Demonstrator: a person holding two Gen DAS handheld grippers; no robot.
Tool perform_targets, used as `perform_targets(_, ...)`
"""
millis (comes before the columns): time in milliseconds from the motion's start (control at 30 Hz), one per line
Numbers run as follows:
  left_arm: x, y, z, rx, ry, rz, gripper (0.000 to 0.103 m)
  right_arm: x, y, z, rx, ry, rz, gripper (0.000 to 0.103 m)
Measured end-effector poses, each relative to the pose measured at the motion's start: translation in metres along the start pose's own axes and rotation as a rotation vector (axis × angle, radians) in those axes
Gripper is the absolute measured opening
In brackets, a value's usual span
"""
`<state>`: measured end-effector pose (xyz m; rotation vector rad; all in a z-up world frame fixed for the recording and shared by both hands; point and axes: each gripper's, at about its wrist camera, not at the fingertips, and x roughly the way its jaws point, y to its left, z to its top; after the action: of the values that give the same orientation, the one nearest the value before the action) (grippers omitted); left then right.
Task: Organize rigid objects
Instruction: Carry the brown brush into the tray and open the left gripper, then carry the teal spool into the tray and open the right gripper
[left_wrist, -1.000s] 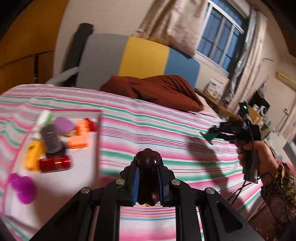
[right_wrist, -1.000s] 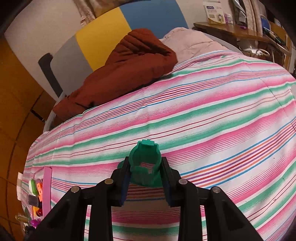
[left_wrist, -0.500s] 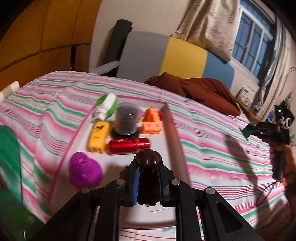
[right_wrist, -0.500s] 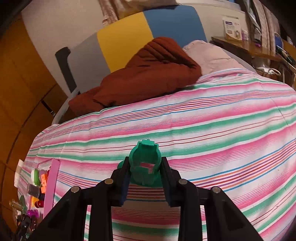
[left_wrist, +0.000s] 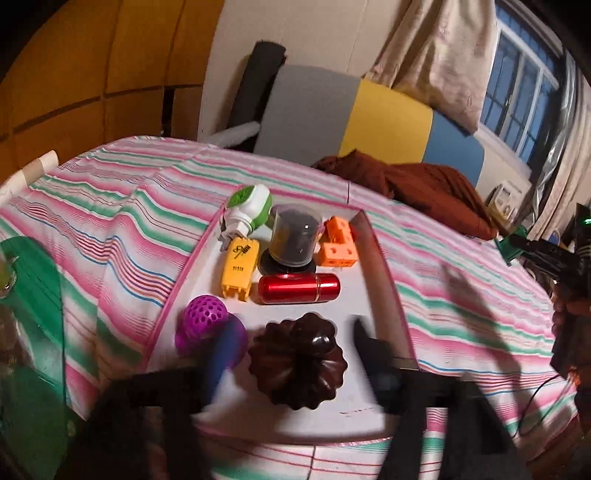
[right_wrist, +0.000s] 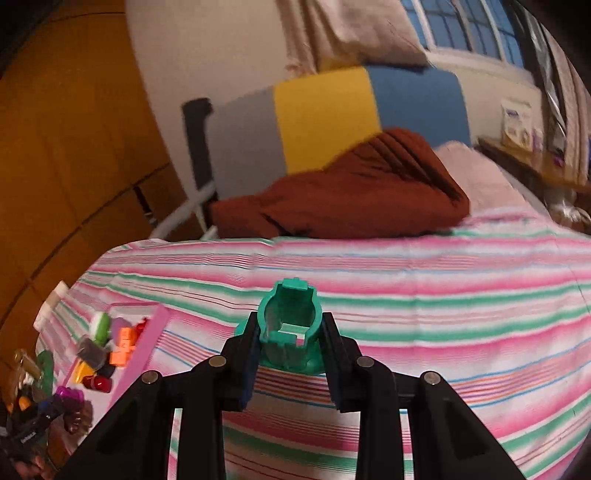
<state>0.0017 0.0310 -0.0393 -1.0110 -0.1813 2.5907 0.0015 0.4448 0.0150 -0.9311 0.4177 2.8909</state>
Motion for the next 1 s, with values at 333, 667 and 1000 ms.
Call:
perform_targets(333, -0.021, -0.010, -0.018, 0.056, 0.006, -0.040, 0.089, -0.004, 0.080, -0.030, -0.156, 0.056, 0.148, 0.030)
perform_targets(667, -0.027, 0.004, -0.020, 0.003, 0.027, -0.024, 0.095, -0.013, 0.158, -0.058, -0.168, 0.120, 0.329, 0.030)
perform_targets(1000, -0.041, 0.022, -0.020, -0.003, 0.001, 0.086, 0.102, 0.007, 0.224, -0.083, -0.249, 0.219, 0.315, 0.030)
